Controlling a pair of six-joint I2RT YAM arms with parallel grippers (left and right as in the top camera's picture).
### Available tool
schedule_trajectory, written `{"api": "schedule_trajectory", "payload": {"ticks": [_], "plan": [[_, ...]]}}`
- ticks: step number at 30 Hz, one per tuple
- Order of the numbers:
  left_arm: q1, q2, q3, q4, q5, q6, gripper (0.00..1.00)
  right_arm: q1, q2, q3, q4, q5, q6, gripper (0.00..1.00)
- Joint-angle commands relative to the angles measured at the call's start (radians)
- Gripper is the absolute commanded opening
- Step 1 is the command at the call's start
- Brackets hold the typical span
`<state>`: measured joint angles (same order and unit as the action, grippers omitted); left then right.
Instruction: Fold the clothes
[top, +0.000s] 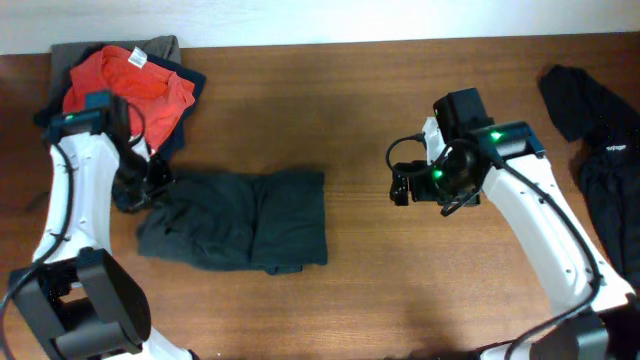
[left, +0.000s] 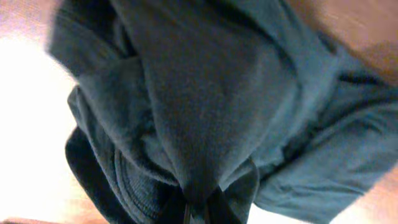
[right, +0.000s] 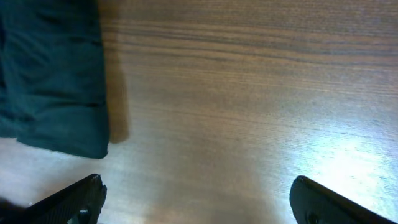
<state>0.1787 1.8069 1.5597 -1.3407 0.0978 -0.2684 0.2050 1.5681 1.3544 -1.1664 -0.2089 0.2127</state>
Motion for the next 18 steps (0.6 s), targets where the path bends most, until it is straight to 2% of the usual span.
{"api": "schedule_trajectory", "payload": {"ticks": [1, 13, 18], "plan": [[-0.059, 0.0, 0.033, -0.019, -0.009, 0.015, 0.01, -0.003, 0.031, -0.062, 0.032, 0.011, 0.002, 0.99], [-0.363, -0.001, 0.033, -0.024, -0.011, -0.072, 0.0, -0.003, 0.079, -0.353, 0.312, -0.099, 0.051, 0.99], [-0.475, -0.001, 0.033, 0.002, -0.013, -0.106, 0.01, -0.003, 0.079, -0.425, 0.377, -0.121, 0.058, 0.99]]}}
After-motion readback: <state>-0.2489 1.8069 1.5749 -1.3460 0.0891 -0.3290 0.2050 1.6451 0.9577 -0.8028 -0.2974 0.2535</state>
